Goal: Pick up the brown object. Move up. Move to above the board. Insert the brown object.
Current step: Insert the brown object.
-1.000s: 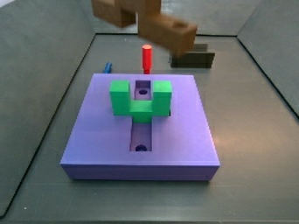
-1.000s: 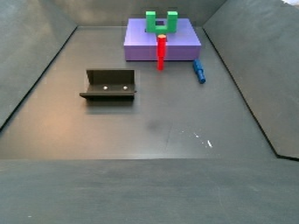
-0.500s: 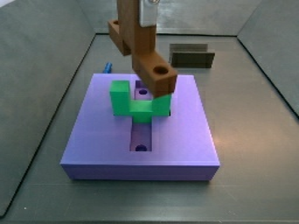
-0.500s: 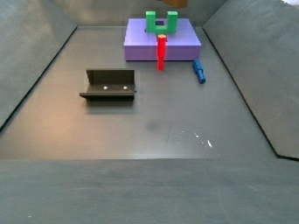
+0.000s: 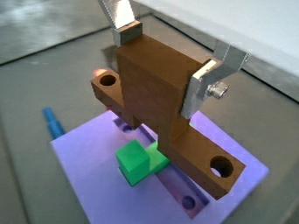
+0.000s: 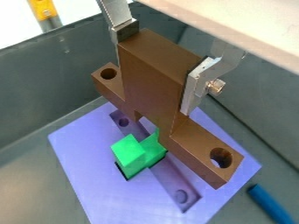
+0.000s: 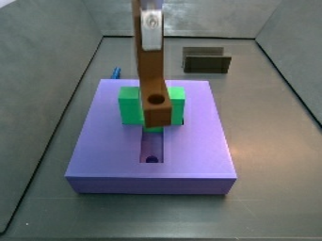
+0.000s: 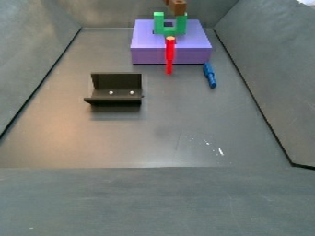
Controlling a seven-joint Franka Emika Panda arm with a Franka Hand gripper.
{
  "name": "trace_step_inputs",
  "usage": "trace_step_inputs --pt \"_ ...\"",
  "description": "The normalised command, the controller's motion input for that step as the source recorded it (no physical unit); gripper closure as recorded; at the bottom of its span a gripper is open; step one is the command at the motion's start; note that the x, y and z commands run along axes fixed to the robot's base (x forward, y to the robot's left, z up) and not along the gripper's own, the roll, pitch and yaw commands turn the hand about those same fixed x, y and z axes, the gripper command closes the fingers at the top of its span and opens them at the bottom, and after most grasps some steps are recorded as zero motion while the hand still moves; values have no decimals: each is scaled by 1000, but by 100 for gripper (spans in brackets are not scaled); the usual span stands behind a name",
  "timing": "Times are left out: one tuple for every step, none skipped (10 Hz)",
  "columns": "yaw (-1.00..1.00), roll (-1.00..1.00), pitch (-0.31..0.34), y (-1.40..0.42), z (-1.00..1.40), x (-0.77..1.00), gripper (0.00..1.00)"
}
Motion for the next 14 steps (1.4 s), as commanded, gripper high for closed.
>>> trace_step_inputs --pt "-523 -96 27 -3 -300 271 100" --pt "-191 -116 0 11 -309 171 100" --pt "-34 -40 0 51 -154 49 100" --pt "-23 0 0 17 -117 17 100" --pt "-31 0 0 43 -111 0 100" --pt "-31 0 0 23 -134 0 100" --pt "-74 60 0 0 -171 0 100" --pt "-260 166 1 -43 -183 77 100" --pt "-203 94 0 -9 -163 40 100" --pt "-54 0 0 0 -157 3 100" --pt "0 0 -7 0 -223 0 100" --pt "0 0 -47 0 -309 0 100" --pt "0 0 -36 0 -303 0 100" --pt "0 0 -33 0 -280 0 100"
